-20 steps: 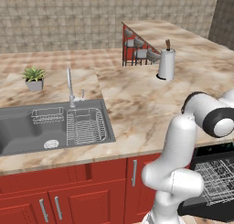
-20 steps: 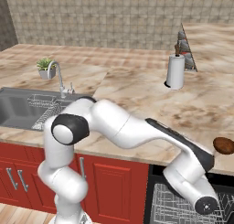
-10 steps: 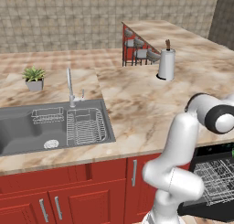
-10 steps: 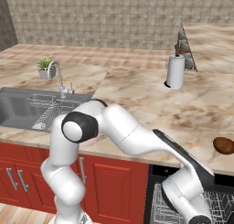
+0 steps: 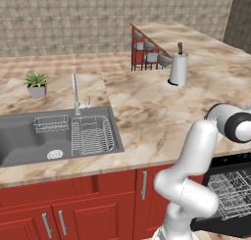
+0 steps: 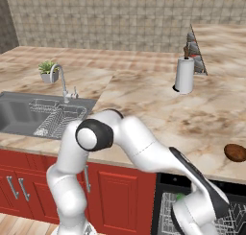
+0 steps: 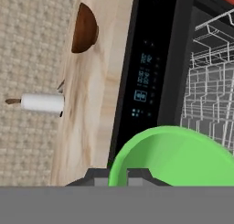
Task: Pick up the cup and bowl from the counter, place them in the dishwasher, and close the dishwasher door.
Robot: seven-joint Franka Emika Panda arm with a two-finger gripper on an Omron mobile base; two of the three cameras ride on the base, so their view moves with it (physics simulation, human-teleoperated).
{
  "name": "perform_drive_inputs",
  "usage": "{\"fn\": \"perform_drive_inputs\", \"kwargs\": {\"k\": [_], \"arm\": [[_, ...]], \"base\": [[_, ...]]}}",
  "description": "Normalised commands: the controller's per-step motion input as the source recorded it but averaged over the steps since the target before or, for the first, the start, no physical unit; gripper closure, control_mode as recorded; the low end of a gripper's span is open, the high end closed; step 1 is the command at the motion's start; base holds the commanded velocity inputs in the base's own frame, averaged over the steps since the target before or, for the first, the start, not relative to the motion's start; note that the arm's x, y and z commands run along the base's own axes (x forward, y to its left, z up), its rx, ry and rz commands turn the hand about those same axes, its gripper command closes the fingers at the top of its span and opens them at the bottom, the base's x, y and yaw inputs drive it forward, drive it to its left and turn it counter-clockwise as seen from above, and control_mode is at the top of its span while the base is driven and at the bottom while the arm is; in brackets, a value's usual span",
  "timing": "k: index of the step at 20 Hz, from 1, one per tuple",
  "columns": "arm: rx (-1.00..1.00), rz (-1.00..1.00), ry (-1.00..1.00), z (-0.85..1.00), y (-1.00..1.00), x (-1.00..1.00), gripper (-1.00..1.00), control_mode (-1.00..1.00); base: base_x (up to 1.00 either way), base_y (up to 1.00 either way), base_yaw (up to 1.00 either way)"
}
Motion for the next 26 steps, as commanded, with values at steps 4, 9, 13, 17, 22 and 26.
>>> {"fn": "perform_drive_inputs", "kwargs": {"k": [4, 9, 13, 17, 22, 26], "arm": [[0.03, -0.05, 0.05, -0.38, 0.0, 0.0, 1.0, -1.0], [0.0, -0.04, 0.07, -0.28, 0.0, 0.0, 1.0, -1.0], [0.0, -0.01, 0.08, -0.11, 0.0, 0.0, 1.0, -1.0], [0.0, 0.0, 0.08, -0.06, 0.0, 0.01, 1.0, -1.0], [0.0, 0.0, 0.09, -0.2, 0.0, 0.21, 1.0, -1.0], [0.0, 0.0, 0.1, -0.28, 0.0, 0.43, 1.0, -1.0]], "base": [[0.0, 0.0, 0.0], [0.0, 0.0, 0.0], [0.0, 0.0, 0.0], [0.0, 0.0, 0.0], [0.0, 0.0, 0.0], [0.0, 0.0, 0.0]]}}
